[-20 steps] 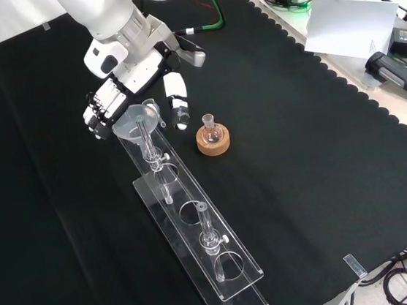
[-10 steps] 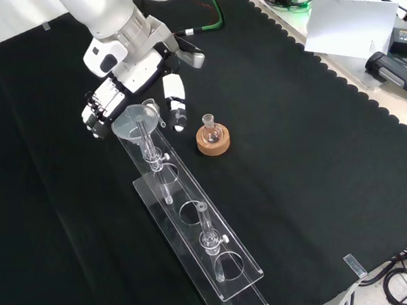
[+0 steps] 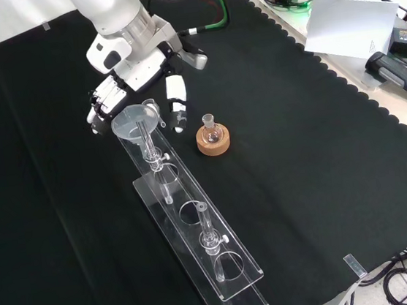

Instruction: Pick up the funnel from the transparent funnel stand.

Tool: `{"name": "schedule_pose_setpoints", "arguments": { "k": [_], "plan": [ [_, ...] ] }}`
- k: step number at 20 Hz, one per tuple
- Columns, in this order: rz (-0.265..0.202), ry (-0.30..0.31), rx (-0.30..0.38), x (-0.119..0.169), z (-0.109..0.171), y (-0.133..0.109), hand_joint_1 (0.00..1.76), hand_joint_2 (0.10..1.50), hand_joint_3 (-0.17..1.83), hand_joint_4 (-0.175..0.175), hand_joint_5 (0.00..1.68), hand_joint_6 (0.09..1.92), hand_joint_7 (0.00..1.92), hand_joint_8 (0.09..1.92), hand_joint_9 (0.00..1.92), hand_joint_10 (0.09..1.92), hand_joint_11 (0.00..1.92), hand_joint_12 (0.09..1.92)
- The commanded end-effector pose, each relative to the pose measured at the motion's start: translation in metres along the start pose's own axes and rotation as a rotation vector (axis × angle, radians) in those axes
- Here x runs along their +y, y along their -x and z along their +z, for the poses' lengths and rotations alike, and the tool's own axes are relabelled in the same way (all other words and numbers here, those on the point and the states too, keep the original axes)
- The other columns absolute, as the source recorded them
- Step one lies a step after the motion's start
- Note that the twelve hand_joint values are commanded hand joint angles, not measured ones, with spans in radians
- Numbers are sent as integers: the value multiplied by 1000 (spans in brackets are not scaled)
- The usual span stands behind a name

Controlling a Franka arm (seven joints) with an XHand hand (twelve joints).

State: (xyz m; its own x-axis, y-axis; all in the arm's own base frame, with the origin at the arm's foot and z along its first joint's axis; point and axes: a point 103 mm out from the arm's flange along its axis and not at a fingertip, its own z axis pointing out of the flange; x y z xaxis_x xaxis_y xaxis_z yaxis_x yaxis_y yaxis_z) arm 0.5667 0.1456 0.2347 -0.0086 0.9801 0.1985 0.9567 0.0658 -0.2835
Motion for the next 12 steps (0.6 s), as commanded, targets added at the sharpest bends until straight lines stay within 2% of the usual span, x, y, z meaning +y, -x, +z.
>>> {"name": "schedule_pose_setpoints", "arguments": {
  "k": [1,4,12],
  "plan": [
    [-1,15,-1,-1,-1,-3,444,715,5,25,8,87,169,433,17,695,0,933],
    [1,-5,-11,0,1,-5,453,715,4,24,38,87,168,552,15,841,0,1006],
    [8,-23,-34,2,5,-7,460,718,5,20,154,87,288,614,105,864,0,1095]
  ]
}}
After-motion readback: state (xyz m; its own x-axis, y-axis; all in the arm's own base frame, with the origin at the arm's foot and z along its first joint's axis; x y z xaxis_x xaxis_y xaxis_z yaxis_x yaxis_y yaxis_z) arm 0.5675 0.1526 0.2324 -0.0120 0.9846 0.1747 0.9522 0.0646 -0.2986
